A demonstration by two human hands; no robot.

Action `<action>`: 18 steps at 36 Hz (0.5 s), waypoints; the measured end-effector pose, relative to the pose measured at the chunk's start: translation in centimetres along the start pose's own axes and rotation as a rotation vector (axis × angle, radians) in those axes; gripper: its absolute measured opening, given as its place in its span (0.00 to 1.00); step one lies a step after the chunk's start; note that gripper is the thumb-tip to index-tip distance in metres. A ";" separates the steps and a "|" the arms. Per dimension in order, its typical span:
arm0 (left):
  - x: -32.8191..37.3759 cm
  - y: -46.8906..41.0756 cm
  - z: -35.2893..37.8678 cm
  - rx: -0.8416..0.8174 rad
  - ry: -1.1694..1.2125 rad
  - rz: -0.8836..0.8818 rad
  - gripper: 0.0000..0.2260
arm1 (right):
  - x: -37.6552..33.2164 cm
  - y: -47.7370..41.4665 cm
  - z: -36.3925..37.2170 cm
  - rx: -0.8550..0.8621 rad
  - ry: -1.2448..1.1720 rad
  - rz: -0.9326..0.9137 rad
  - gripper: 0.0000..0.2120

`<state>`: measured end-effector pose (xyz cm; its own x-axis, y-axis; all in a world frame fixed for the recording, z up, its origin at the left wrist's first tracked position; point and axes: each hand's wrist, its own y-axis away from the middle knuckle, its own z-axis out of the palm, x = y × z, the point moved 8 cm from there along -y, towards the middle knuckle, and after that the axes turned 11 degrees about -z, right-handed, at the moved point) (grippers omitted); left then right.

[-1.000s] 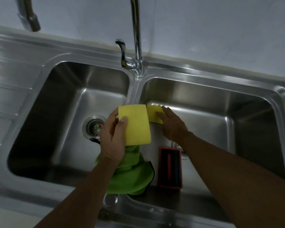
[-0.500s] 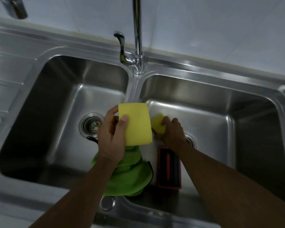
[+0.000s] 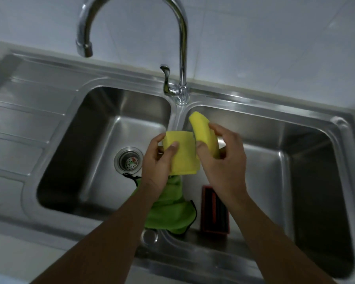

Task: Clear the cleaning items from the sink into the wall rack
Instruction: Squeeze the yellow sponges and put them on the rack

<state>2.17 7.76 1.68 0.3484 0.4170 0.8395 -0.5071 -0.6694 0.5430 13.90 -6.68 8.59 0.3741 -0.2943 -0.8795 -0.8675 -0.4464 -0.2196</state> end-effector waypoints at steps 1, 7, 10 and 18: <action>0.2 0.2 0.1 -0.009 0.005 -0.010 0.18 | -0.7 0.2 0.1 -0.024 0.025 -0.031 0.23; 1.2 1.6 0.3 -0.048 -0.015 -0.018 0.22 | -2.3 1.1 0.5 -0.099 0.111 -0.125 0.26; 1.6 2.1 0.8 -0.067 -0.010 -0.002 0.21 | -2.6 1.5 0.3 -0.130 0.122 -0.157 0.28; 2.6 3.8 2.7 -0.111 0.041 0.011 0.14 | -2.4 2.5 -1.6 -0.181 0.188 -0.219 0.33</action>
<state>3.27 4.63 5.84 0.3114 0.4362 0.8442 -0.5956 -0.6027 0.5311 11.39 -8.47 10.83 0.6137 -0.3173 -0.7229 -0.6934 -0.6545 -0.3014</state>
